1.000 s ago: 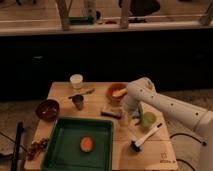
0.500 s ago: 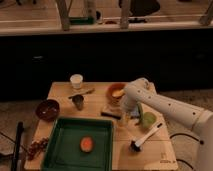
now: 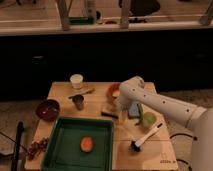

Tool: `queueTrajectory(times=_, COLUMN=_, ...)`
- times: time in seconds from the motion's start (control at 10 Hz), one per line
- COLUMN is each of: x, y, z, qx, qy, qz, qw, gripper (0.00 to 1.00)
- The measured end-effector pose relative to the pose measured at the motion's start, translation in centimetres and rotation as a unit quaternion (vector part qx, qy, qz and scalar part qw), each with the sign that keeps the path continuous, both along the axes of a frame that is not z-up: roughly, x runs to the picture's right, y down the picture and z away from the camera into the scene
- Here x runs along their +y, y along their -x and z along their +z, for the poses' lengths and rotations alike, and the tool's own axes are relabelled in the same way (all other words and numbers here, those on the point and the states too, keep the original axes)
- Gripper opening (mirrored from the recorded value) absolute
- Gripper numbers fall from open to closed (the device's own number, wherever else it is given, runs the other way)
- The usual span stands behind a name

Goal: Place eraser in metal cup

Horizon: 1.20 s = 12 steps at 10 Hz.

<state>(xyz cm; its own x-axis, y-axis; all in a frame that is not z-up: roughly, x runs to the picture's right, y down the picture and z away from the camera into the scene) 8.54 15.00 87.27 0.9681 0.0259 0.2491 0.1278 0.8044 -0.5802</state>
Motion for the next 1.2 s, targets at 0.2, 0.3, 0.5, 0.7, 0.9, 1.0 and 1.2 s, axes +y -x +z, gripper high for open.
queueTrajectory(times=0.2, x=-0.2, y=0.8, z=0.4, qx=-0.008, qy=0.002, qz=-0.001, qw=1.0, gripper=0.8)
queueTrajectory(times=0.3, x=-0.4, y=1.4, z=0.7, qx=-0.013, qy=0.003, qz=-0.002, qw=0.9999, gripper=0.8)
queueTrajectory(times=0.5, x=-0.5, y=2.3, z=1.2, qx=-0.022, qy=0.007, qz=-0.005, qw=0.9997, gripper=0.56)
queueTrajectory(times=0.7, x=-0.3, y=2.5, z=1.7, qx=-0.035, qy=0.018, qz=0.001, qw=0.9992, gripper=0.36)
queueTrajectory(times=0.9, x=-0.2, y=2.5, z=2.1, qx=-0.041, qy=0.024, qz=0.001, qw=0.9988, gripper=0.16)
queueTrajectory(times=1.0, x=-0.2, y=2.5, z=2.0, qx=-0.046, qy=0.026, qz=-0.003, qw=0.9986, gripper=0.06)
queueTrajectory(times=1.2, x=-1.3, y=2.2, z=0.9, qx=-0.058, qy=0.023, qz=-0.016, qw=0.9979, gripper=0.0)
